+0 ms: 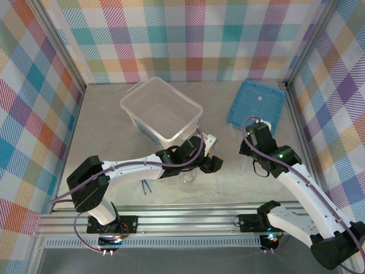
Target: Organize the chemistry lab equipment
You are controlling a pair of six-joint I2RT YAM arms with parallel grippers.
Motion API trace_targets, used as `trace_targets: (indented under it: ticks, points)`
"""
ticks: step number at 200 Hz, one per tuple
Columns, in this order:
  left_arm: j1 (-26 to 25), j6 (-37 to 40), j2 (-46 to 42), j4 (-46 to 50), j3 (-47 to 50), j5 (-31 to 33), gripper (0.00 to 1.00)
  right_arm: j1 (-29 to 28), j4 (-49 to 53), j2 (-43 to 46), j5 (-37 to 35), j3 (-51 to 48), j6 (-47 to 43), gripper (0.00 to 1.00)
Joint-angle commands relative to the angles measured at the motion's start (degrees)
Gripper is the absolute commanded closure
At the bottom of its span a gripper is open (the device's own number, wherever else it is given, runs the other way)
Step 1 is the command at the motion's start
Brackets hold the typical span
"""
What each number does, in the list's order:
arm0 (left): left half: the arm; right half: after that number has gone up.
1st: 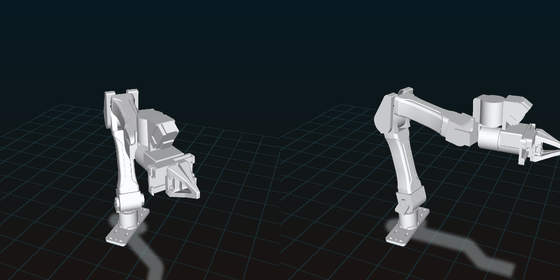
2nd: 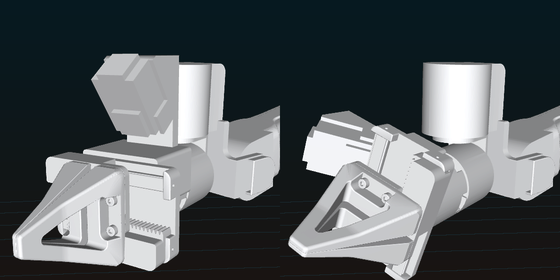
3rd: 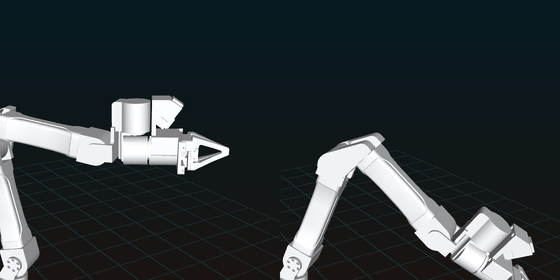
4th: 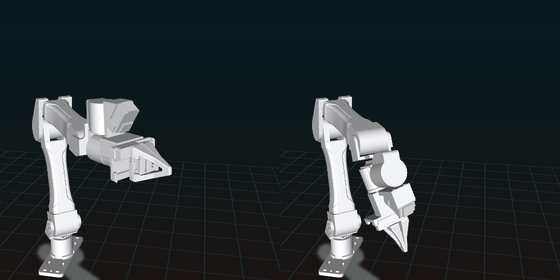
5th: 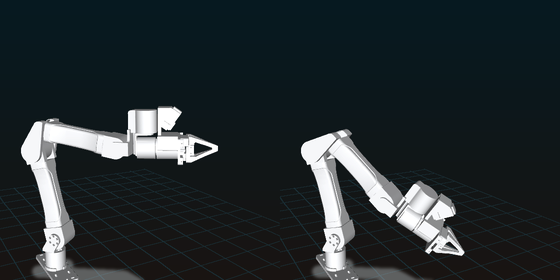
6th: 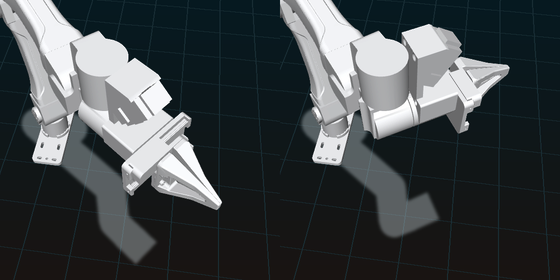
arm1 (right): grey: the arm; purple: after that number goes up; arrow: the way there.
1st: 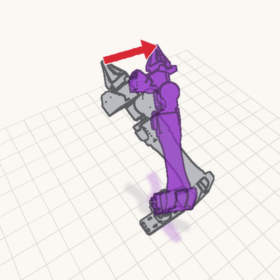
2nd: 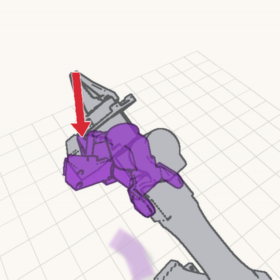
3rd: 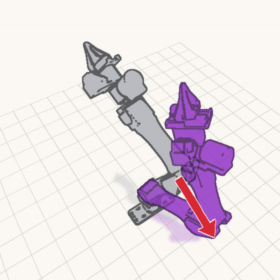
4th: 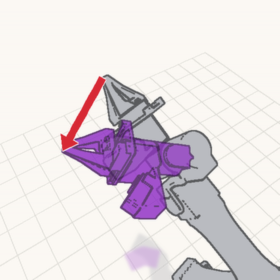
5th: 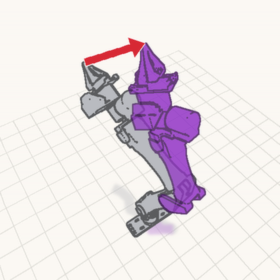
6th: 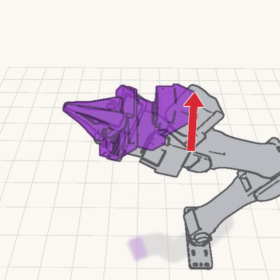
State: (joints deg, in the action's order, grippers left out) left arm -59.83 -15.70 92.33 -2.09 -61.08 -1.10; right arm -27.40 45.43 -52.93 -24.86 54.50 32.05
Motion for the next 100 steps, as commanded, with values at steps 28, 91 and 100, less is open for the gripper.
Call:
trace_targets:
  ticks: [28, 91, 100]
  points:
    - [0.8, -1.9, 2.2, -0.3, -3.9, -4.2, 0.33, 0.3, 1.5, 2.5, 2.1, 2.8, -0.9, 0.91]
    - [1.0, -3.0, 3.2, -3.2, -4.4, -8.5, 0.32, 0.3, 0.5, 2.3, 2.3, 4.2, -1.5, 0.9]
    - [1.2, -3.5, 3.0, -4.3, -4.2, -9.3, 0.32, 0.3, 0.3, 2.1, 2.3, 4.1, -1.5, 0.9]
